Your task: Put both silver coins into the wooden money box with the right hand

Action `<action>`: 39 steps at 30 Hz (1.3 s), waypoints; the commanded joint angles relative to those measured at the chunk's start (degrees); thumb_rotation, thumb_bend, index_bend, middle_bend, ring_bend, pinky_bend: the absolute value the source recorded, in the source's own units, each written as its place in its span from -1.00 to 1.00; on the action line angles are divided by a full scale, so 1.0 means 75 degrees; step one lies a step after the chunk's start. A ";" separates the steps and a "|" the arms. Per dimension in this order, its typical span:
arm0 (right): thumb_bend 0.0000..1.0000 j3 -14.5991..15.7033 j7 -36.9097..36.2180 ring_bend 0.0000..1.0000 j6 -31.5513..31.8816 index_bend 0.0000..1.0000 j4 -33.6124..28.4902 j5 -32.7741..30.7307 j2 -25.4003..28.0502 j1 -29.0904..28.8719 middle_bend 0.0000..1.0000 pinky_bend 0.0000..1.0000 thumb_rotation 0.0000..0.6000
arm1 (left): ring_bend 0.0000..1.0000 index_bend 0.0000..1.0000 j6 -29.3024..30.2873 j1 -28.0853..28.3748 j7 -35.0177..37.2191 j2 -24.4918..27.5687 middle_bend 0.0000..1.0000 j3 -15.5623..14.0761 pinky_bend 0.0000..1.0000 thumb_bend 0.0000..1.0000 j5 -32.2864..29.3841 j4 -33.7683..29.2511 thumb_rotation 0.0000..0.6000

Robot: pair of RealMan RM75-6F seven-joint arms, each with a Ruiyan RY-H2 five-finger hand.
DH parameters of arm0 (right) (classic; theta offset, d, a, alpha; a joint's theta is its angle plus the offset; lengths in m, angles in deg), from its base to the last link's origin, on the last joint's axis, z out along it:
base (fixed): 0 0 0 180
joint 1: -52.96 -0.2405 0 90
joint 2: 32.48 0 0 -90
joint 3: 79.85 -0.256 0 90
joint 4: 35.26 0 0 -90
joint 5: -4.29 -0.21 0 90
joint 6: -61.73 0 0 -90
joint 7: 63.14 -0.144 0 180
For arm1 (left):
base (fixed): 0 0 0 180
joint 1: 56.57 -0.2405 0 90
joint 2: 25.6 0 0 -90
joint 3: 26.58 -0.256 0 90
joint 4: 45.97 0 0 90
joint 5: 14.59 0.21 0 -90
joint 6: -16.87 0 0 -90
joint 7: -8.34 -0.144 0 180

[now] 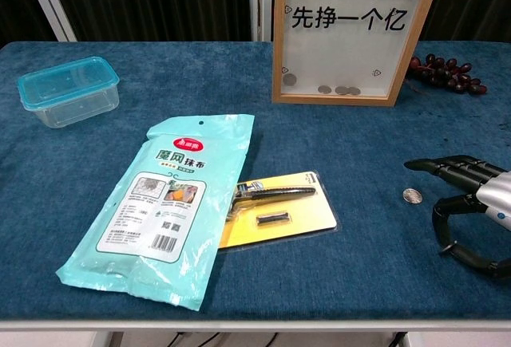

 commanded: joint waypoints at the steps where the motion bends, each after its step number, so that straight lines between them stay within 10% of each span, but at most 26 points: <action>1: -0.22 -0.0006 -0.0014 -1.00 0.0003 0.21 0.0017 0.0001 -0.0014 -0.0010 -1.00 -1.00 1.00 | -1.00 -1.00 0.0005 -0.0005 0.0014 -0.0003 -1.00 -0.0002 -1.00 -0.90 0.0002 0.0012 1.00; 13: -0.20 -0.0328 -0.0336 -1.00 0.0450 0.41 -0.0397 -0.0061 0.0331 -0.0092 -1.00 -1.00 1.00 | -1.00 -1.00 0.0009 0.0003 0.0044 0.0006 -1.00 0.0000 -1.00 -0.90 0.0028 0.0021 1.00; 29: -0.22 -0.3101 -0.0575 -1.00 -0.0695 0.53 -0.4153 -0.2485 0.3359 -0.1652 -0.96 -1.00 1.00 | -1.00 -1.00 0.0081 0.0036 -0.0042 0.0067 -1.00 -0.0044 -1.00 -0.90 0.0226 -0.0175 1.00; 39: -0.24 -0.4295 0.1301 -1.00 -0.2248 0.54 -0.4179 -0.4917 0.3261 -0.3272 -0.96 -1.00 1.00 | -1.00 -1.00 0.0090 0.0054 -0.0050 0.0073 -1.00 -0.0095 -1.00 -0.90 0.0338 -0.0221 1.00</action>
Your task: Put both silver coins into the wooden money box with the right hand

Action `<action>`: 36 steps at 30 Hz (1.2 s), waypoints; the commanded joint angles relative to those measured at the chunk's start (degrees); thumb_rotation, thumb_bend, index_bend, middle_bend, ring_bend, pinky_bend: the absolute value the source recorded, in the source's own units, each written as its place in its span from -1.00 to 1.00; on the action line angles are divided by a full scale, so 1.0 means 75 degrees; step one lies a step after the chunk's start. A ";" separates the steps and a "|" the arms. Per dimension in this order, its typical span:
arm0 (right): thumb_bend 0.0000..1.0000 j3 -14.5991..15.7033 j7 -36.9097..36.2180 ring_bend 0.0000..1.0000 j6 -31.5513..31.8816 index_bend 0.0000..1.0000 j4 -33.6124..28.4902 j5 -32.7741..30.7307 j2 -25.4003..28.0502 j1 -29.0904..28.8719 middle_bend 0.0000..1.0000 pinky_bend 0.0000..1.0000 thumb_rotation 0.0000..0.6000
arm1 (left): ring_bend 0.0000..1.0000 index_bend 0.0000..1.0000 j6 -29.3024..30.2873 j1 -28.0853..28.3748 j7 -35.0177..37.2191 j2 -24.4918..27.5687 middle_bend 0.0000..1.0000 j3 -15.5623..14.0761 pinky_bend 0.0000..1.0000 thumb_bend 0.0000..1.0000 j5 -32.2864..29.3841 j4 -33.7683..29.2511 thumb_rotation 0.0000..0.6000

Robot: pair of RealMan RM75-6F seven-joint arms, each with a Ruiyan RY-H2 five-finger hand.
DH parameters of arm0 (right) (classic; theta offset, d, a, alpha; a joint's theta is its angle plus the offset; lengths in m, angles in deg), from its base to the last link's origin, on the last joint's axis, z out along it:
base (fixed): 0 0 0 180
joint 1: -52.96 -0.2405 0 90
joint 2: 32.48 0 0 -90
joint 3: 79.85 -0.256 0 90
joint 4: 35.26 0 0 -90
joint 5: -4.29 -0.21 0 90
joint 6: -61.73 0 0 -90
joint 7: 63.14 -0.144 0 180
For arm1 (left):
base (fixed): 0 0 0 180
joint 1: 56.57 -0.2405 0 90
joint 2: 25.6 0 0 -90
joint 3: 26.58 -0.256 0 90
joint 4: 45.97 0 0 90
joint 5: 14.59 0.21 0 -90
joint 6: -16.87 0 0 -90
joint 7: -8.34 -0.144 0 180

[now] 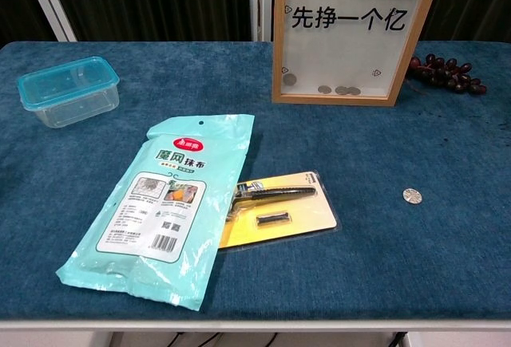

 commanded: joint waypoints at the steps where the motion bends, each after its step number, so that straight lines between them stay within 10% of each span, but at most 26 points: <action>1: -0.24 -0.0462 0.0906 -1.00 -0.0606 0.54 0.0034 -0.1009 -0.0163 -0.0790 -0.96 -1.00 1.00 | -1.00 -1.00 0.0007 -0.0004 0.0019 0.0010 -1.00 -0.0003 -1.00 -0.90 -0.0001 0.0005 1.00; 13: -0.28 -0.0726 0.3163 -1.00 -0.1101 0.57 0.0788 -0.5392 -0.1085 -0.2726 -0.95 -1.00 1.00 | -1.00 -1.00 0.0000 -0.0022 0.0278 0.0070 -1.00 -0.0046 -1.00 -0.90 0.0000 0.0090 1.00; 36: -0.26 -0.0428 0.3967 -1.00 -0.0772 0.58 0.1521 -0.6881 -0.1635 -0.3570 -0.95 -1.00 1.00 | -1.00 -1.00 -0.0014 -0.0017 0.0527 0.0064 -1.00 -0.0027 -1.00 -0.90 -0.0056 0.0265 1.00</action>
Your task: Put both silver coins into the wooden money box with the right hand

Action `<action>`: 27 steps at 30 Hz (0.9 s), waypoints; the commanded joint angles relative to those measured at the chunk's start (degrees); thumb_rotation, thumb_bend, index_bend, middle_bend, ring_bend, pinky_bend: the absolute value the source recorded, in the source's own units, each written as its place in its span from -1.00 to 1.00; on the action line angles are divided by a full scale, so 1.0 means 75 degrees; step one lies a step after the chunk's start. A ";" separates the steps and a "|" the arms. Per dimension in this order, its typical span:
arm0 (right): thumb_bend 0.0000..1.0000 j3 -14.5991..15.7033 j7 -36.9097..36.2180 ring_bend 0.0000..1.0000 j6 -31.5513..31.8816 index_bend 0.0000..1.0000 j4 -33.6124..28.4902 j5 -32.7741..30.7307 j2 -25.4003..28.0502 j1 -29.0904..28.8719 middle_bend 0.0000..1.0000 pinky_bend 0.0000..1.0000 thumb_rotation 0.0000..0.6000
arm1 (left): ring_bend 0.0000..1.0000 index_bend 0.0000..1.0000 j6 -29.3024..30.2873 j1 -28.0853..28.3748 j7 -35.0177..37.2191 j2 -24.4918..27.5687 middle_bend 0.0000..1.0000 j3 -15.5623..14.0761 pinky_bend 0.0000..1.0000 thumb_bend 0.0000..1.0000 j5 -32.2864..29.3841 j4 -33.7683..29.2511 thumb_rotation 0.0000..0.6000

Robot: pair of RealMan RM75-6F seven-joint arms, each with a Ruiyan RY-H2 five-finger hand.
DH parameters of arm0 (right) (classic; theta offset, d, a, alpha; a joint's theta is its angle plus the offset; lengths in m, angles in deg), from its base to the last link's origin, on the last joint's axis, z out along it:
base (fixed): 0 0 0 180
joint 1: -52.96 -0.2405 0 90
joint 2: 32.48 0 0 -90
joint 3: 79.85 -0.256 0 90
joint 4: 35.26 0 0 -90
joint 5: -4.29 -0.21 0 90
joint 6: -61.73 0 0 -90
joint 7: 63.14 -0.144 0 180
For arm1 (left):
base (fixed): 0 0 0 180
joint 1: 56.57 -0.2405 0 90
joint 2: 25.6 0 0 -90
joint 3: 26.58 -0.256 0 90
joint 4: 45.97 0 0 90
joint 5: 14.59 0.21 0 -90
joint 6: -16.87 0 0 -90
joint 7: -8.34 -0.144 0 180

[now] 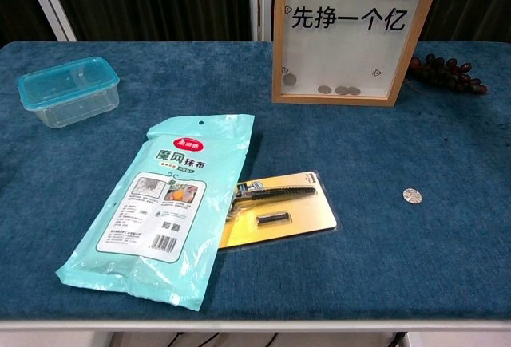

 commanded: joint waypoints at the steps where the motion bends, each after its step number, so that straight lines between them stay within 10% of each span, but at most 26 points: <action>1: -0.25 0.0007 -0.0028 -1.00 0.0011 0.58 0.0032 -0.0033 -0.0030 -0.0017 -0.95 -1.00 1.00 | -1.00 -1.00 0.0003 -0.0002 -0.0003 0.0009 -1.00 0.0003 -1.00 -0.90 -0.0007 -0.0005 1.00; 9: -0.24 0.0081 -0.0022 -1.00 0.0000 0.50 0.0100 -0.0084 -0.0049 -0.0037 -0.96 -1.00 1.00 | -1.00 -1.00 0.0001 -0.0028 0.0013 0.0022 -1.00 0.0005 -1.00 -0.90 -0.0054 0.0000 1.00; 19: -0.27 0.0153 -0.0197 -1.00 -0.0191 -0.86 0.0057 0.0046 0.0087 0.0043 -1.00 -1.00 1.00 | -1.00 -1.00 -0.0004 -0.0013 0.0003 0.0038 -1.00 0.0019 -1.00 -0.91 -0.0048 -0.0012 1.00; 27: -0.28 0.0183 -0.0589 -1.00 -0.0141 -1.00 -0.0164 0.0599 0.0254 0.0249 -1.00 -1.00 1.00 | -1.00 -1.00 -0.0026 -0.0004 -0.0071 0.0053 -1.00 0.0022 -1.00 -0.91 -0.0057 -0.0077 1.00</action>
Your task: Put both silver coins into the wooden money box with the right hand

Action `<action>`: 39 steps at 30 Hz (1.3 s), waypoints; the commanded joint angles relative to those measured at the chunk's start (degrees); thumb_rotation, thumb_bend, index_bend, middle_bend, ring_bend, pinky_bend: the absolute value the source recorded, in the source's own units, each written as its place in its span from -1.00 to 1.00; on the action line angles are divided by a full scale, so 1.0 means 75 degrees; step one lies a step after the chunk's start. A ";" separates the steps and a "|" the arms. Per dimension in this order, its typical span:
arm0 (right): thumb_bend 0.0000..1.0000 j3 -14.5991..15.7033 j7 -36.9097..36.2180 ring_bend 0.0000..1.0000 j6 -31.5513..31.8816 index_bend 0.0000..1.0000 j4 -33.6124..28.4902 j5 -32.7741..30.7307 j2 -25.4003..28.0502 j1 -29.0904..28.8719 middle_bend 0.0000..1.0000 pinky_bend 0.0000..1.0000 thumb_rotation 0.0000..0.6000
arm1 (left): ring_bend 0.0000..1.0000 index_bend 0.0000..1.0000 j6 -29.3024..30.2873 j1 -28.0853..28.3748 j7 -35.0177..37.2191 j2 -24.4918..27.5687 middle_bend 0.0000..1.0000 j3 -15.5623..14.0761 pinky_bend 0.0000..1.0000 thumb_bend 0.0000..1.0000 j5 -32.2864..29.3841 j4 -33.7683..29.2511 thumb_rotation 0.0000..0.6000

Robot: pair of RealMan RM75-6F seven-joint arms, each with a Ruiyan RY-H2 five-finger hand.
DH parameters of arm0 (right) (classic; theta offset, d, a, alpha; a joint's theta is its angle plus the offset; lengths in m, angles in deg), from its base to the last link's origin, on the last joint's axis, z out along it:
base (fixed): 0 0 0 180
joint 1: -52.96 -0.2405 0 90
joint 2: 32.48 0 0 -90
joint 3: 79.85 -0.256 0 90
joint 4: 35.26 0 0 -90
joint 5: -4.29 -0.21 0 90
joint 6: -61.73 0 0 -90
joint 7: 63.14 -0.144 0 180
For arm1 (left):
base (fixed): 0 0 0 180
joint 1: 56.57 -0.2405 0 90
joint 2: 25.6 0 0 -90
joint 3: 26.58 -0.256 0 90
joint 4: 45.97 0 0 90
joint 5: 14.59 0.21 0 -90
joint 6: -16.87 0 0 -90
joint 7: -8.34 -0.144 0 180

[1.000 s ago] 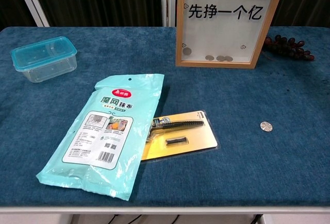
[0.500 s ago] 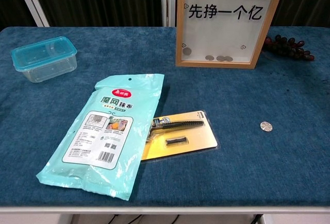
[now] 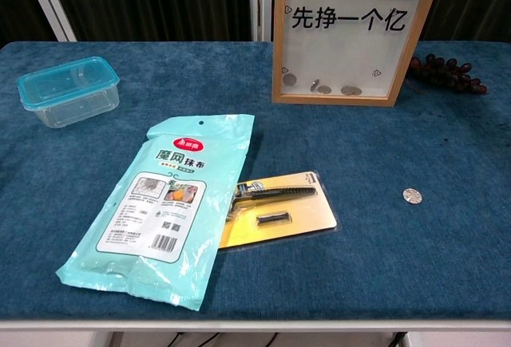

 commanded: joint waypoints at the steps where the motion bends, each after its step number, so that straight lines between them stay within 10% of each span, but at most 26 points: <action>1: -0.28 0.0007 -0.0211 -1.00 0.0054 -1.00 -0.0160 0.0285 0.0119 0.0135 -1.00 -1.00 1.00 | -1.00 -1.00 -0.0005 0.0001 -0.0021 0.0005 -1.00 0.0000 -1.00 -0.91 -0.0003 -0.0019 1.00; 12: -0.28 0.0200 -0.1562 -1.00 0.0840 -1.00 -0.2113 0.3064 0.1401 0.1452 -1.00 -1.00 1.00 | -1.00 -1.00 0.0005 -0.0007 -0.0161 0.0038 -1.00 0.0019 -1.00 -0.91 -0.0030 -0.0166 1.00; 19: -0.28 0.1303 -0.2659 -1.00 0.2091 -1.00 -0.3111 0.6262 0.2248 0.3100 -1.00 -1.00 1.00 | -1.00 -1.00 0.0006 -0.0006 -0.0295 0.0019 -1.00 0.0040 -1.00 -0.90 -0.0053 -0.0216 1.00; 29: -0.23 0.3069 -0.3389 -1.00 0.3733 -1.00 -0.1536 0.9173 0.1741 0.4978 -1.00 -1.00 1.00 | -1.00 -1.00 -0.0005 0.0029 -0.0559 -0.0044 -1.00 0.0084 -1.00 -0.90 -0.0062 -0.0311 1.00; 39: -0.25 0.3663 -0.3286 -1.00 0.4025 -1.00 0.0311 0.9393 0.0540 0.6004 -1.00 -1.00 1.00 | -1.00 -1.00 -0.0012 0.0076 -0.0748 -0.0153 -1.00 0.0104 -1.00 -0.91 -0.0017 -0.0287 1.00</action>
